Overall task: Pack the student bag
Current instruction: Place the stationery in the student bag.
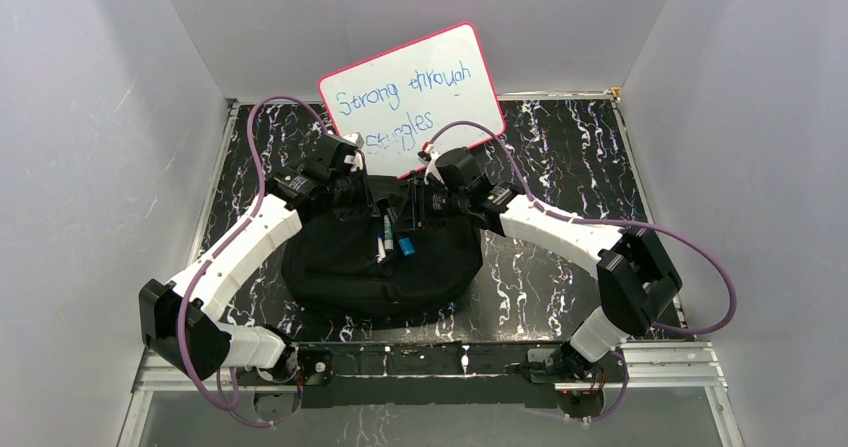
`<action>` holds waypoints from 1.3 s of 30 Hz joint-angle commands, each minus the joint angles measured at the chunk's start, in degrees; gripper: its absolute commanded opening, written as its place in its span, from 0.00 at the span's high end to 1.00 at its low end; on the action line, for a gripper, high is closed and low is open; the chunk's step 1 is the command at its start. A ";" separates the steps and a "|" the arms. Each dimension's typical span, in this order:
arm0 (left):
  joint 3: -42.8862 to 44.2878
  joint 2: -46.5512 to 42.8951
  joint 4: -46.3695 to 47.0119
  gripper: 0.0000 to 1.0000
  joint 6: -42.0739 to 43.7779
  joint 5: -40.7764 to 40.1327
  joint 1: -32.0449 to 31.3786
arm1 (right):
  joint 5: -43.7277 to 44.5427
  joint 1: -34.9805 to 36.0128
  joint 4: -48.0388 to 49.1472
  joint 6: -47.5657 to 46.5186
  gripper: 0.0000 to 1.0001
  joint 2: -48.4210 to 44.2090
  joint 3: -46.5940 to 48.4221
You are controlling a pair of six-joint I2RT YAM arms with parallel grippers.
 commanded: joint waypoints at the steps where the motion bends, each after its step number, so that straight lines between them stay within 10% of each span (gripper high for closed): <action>1: 1.39 -2.34 3.83 1.00 -1.11 3.16 -0.11 | 3.94 0.45 2.19 4.07 1.00 1.76 3.94; 21: 0.75 -3.17 3.88 1.00 -1.28 2.87 -0.11 | 3.04 2.41 10.70 8.84 1.00 8.91 7.84; 39: 0.26 -3.37 3.96 1.00 -1.32 2.72 -0.11 | 5.11 2.96 9.51 6.48 0.50 7.16 6.71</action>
